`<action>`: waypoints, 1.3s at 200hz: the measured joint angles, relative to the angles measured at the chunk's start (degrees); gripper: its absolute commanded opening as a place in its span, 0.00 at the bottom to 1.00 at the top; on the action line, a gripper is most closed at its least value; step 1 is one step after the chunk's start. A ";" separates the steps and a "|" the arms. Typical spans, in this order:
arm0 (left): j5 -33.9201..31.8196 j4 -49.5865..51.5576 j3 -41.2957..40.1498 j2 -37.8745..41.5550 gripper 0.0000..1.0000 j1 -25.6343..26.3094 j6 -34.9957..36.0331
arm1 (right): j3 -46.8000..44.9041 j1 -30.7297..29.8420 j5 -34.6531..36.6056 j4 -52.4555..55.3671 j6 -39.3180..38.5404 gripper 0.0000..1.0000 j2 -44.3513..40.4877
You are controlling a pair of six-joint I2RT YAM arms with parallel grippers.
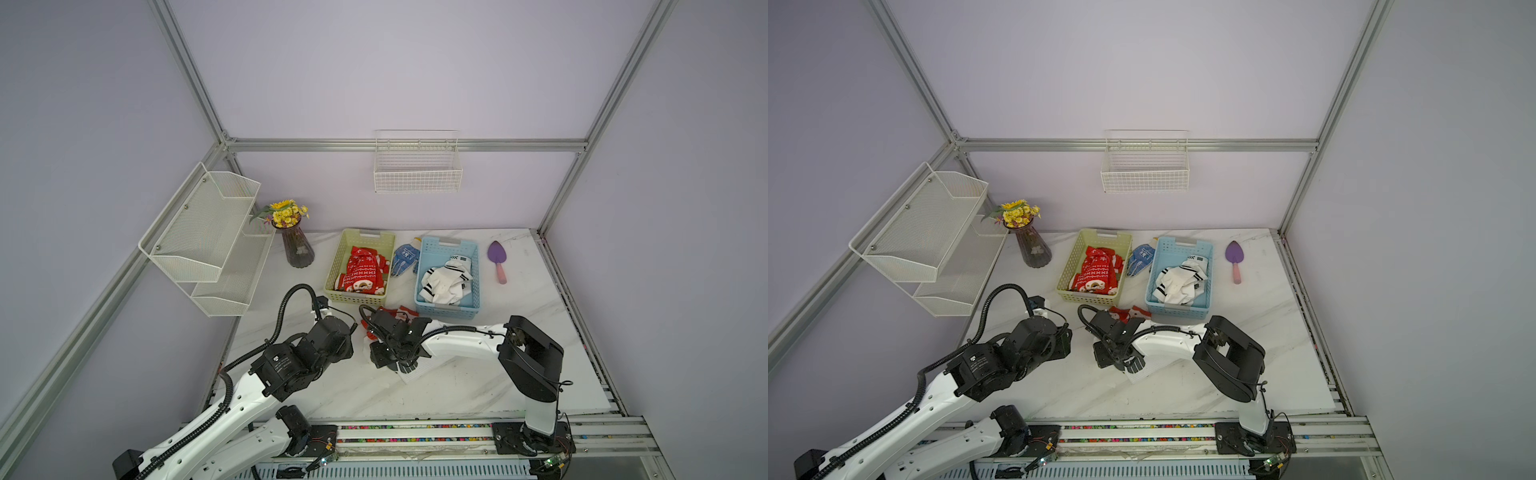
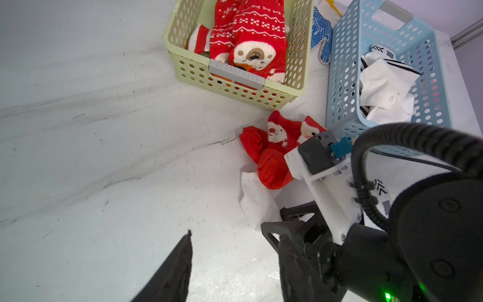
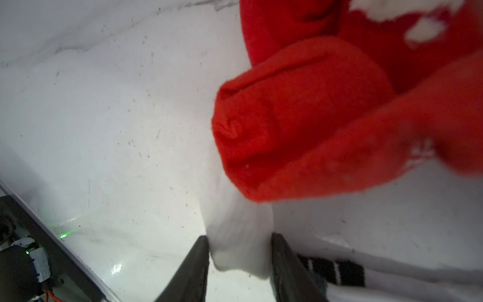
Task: Sort the socks into the basket by color
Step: Pick up the sock at the center of the board.
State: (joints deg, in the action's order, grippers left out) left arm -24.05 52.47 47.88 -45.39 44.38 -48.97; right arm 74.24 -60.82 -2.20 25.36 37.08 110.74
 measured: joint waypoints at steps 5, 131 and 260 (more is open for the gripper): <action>0.00 0.02 -0.02 0.15 0.53 0.00 0.00 | 0.15 0.00 -0.11 -0.04 0.02 0.36 0.28; -0.26 0.02 -0.90 0.98 0.54 0.00 -0.15 | 2.49 0.00 -2.93 -0.04 -2.25 0.13 1.14; -0.48 -0.61 -0.90 -1.42 0.55 0.00 -0.15 | 7.63 0.00 -8.31 3.26 -4.04 0.13 -6.69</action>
State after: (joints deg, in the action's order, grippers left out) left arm -24.53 51.86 46.98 -46.81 44.38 -49.12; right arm 81.87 -60.82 -10.50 28.62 33.04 104.05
